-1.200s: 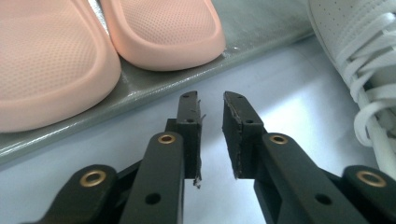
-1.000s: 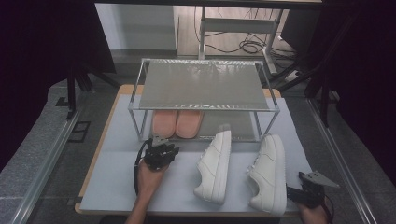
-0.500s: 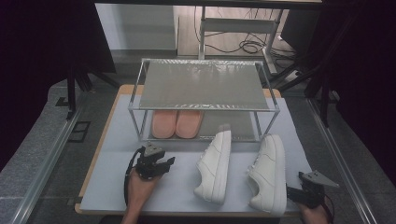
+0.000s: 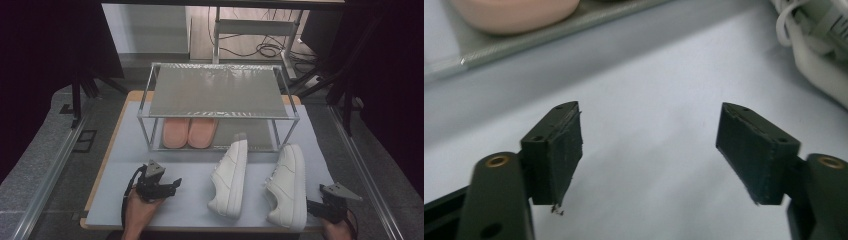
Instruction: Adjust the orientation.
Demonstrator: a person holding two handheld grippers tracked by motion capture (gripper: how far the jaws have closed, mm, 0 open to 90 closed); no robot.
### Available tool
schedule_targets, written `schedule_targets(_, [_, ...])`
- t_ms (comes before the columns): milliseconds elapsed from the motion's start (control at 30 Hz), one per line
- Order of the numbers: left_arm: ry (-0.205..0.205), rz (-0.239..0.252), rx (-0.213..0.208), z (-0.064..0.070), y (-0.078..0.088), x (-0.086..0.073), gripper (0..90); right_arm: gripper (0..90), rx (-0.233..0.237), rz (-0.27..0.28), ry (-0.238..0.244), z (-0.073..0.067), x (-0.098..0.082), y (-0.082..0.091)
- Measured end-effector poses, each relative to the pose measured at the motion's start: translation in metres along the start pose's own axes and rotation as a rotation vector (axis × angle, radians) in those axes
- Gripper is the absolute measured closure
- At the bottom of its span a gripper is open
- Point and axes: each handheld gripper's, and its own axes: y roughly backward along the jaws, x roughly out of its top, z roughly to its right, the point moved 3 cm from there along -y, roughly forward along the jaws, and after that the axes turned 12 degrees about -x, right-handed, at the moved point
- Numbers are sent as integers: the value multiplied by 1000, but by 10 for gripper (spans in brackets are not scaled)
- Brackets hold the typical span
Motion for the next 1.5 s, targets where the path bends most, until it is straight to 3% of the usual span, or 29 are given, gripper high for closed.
schedule_targets(233, [16, -25, 33, -5, 11, -16, 147, 135, 7, 18, 6, 1, 7, 6])
schedule_targets(433, [-5, -77, 117, -11, 16, -30, 133, 134, -1, 1, -4, 9, 9, 10])
schedule_targets(833, [26, -75, 114, -20, 23, -40, 116, 134, 18, -9, -12, 19, 21, 28])
schedule_targets(1333, [29, -68, 114, -20, 23, -41, 114, 113, 41, 13, 81, 22, 49, 59])
schedule_targets(1500, [31, -65, 115, -20, 23, -41, 121, 122, 61, 27, 71, 20, 61, 69])
